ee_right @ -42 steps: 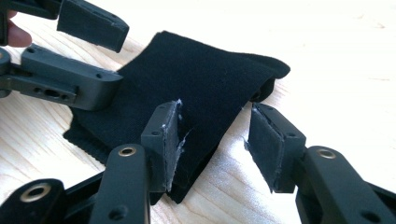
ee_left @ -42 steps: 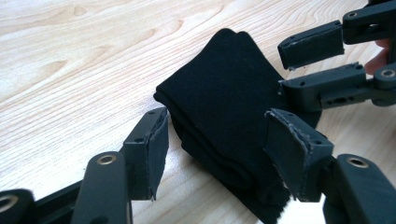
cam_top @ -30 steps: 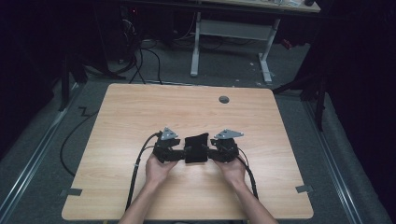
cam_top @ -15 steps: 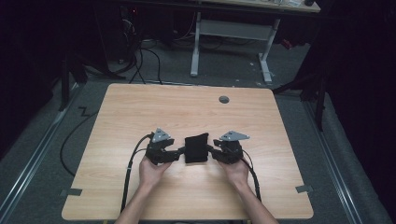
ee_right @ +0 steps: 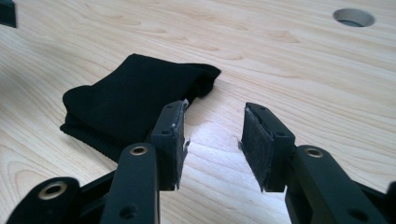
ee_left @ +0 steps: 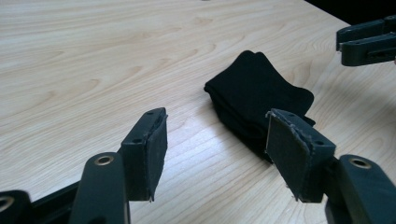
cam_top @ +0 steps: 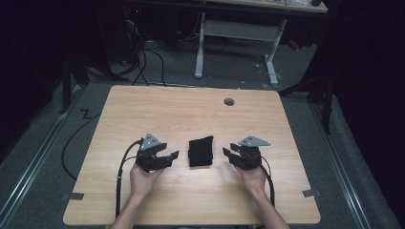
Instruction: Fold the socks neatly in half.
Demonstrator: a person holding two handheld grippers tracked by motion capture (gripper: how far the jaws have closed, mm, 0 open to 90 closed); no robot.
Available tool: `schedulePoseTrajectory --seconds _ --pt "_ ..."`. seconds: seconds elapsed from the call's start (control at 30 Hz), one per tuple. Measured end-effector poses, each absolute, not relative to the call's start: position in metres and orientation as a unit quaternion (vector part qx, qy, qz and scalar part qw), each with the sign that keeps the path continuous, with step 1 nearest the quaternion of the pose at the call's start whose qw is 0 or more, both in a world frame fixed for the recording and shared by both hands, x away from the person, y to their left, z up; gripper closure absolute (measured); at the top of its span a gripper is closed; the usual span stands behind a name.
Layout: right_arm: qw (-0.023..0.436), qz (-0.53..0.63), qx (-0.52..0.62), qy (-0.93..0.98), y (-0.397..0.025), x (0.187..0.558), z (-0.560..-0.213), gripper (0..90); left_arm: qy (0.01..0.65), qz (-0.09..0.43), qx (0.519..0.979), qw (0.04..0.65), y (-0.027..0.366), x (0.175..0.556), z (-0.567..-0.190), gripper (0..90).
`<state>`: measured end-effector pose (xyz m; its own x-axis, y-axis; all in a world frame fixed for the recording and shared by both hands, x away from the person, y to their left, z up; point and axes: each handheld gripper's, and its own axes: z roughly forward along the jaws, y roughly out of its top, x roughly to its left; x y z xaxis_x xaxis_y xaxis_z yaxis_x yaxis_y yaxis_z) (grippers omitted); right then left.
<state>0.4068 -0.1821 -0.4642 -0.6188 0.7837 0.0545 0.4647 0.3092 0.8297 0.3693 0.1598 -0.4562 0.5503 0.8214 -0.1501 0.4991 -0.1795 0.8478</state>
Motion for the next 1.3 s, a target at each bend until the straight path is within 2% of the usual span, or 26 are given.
schedulePoseTrajectory --seconds 0.5,0.77,1.3 --pt "0.175 0.449 0.395 0.782 -0.204 0.393 -0.455 56.5 0.463 0.174 0.729 0.474 0.186 0.354 -0.454 38.0" --pt "0.186 0.447 0.39 0.783 -0.214 0.384 -0.46 55.5 0.463 0.188 0.718 0.485 0.196 0.347 -0.45 37.5" --pt "0.19 0.45 0.412 0.769 -0.239 0.375 -0.464 55.1 0.487 0.186 0.705 0.481 0.217 0.336 -0.464 36.1"
